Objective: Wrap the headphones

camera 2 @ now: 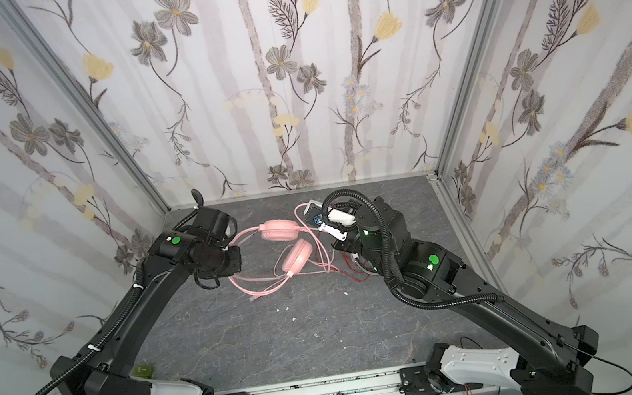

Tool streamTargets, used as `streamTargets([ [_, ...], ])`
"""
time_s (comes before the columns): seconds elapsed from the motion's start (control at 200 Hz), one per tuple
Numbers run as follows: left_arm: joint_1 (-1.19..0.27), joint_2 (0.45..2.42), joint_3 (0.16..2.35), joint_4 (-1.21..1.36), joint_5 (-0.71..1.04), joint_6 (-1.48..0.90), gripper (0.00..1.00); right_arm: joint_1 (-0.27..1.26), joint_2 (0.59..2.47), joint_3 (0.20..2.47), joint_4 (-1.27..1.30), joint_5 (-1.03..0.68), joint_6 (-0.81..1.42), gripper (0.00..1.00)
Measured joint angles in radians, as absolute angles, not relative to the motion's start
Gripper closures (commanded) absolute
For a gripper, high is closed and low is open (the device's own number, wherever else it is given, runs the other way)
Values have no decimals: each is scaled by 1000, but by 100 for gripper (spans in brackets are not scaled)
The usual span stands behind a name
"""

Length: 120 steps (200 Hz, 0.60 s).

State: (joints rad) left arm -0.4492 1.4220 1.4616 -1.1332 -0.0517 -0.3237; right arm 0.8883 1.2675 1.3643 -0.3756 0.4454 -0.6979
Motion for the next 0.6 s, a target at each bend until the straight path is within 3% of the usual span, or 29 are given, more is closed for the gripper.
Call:
streamTargets([
  [0.42,-608,1332,1379,-1079,52,-292,100,915,1383,1413,-296,484,-829,100],
  [0.6,-678,1299,1370,-1034,135,-280,100,907,1420,1457,-294,391,-811,100],
])
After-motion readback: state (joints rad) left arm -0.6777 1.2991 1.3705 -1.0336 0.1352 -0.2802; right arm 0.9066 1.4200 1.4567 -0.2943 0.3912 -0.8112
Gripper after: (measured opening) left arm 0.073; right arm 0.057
